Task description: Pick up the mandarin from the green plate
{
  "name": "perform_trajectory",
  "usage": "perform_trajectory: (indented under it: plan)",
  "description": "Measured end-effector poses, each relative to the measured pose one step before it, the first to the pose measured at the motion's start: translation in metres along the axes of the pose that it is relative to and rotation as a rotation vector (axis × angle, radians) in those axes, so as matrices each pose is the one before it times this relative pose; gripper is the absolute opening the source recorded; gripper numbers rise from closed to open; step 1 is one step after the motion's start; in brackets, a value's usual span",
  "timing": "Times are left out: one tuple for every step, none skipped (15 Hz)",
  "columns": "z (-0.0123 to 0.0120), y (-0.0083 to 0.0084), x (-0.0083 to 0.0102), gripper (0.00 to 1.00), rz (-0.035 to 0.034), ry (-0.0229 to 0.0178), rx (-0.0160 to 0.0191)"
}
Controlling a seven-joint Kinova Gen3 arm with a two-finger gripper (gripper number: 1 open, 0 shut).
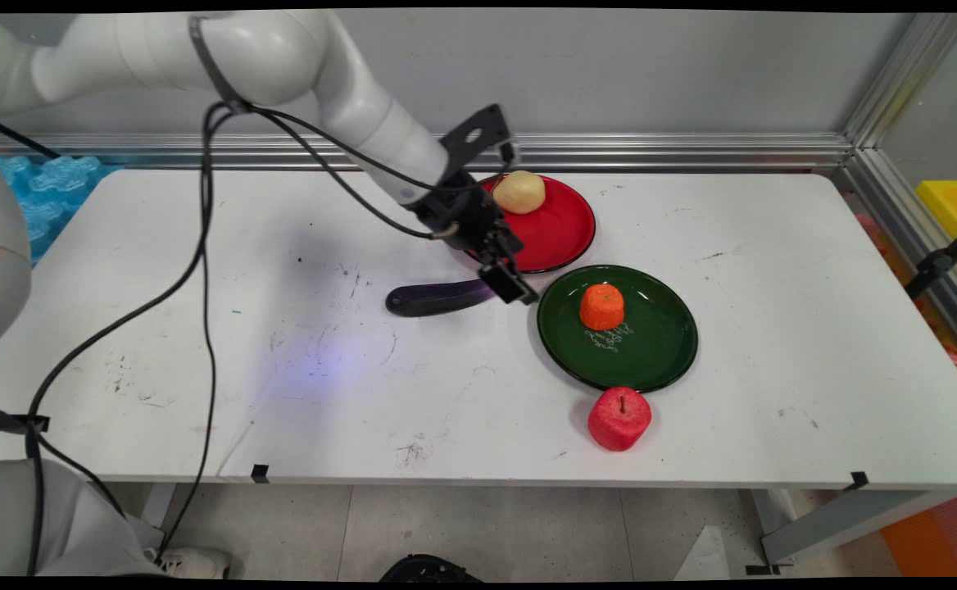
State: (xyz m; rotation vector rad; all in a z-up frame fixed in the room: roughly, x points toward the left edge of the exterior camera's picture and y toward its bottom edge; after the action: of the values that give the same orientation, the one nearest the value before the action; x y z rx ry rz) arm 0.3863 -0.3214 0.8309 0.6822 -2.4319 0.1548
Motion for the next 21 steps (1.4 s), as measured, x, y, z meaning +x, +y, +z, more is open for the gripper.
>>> perform_trajectory:
  plan:
    - [0.00837,0.00205,0.00474,1.00,0.00945,0.01036,0.00492]
    - [0.00749,0.00182,0.00331,1.00,0.01096,0.00801,0.00373]
    - [0.00934,0.00219,0.00380,1.00,0.01405,0.00879,0.00410]
    - [0.00532,0.00118,0.00192,1.00,0.00777,0.00538,0.00207]
    - [0.00827,0.00153,0.00268,1.00,0.01080,0.00764,0.00345]
    - [0.00948,0.00154,0.00278,1.00,0.01015,0.00834,0.00469]
    - [0.00789,0.00105,0.00194,1.00,0.00420,0.00741,0.00495]
    - [0.00511,0.00069,0.00128,1.00,0.00311,0.00452,0.00333]
    - [0.00769,0.00092,0.00173,1.00,0.00167,0.00626,0.00445]
    - [0.00946,0.00105,0.00098,1.00,-0.00190,0.00583,0.00635]
    - [0.00663,0.00069,0.00048,1.00,-0.00216,0.00361,0.00461]
    - [0.00627,0.00073,0.00010,1.00,-0.00337,0.00247,0.00402]
    - [0.00409,0.00050,-0.00015,1.00,-0.00242,0.00149,0.00271]
    - [0.00607,0.00067,-0.00049,1.00,-0.00402,0.00205,0.00430]
    - [0.00503,0.00064,-0.00046,1.00,-0.00291,0.00185,0.00323]
    - [0.00548,0.00061,-0.00058,1.00,-0.00316,0.00188,0.00344]
    - [0.00521,0.00052,-0.00032,1.00,-0.00207,0.00263,0.00273]
    - [0.00419,0.00013,-0.00034,1.00,-0.00112,0.00207,0.00226]
    - [0.00326,-0.00005,-0.00025,1.00,-0.00115,0.00149,0.00219]
    - [0.00304,-0.00028,-0.00049,1.00,-0.00130,0.00096,0.00271]
    - [0.00227,-0.00031,-0.00035,1.00,-0.00087,0.00056,0.00225]
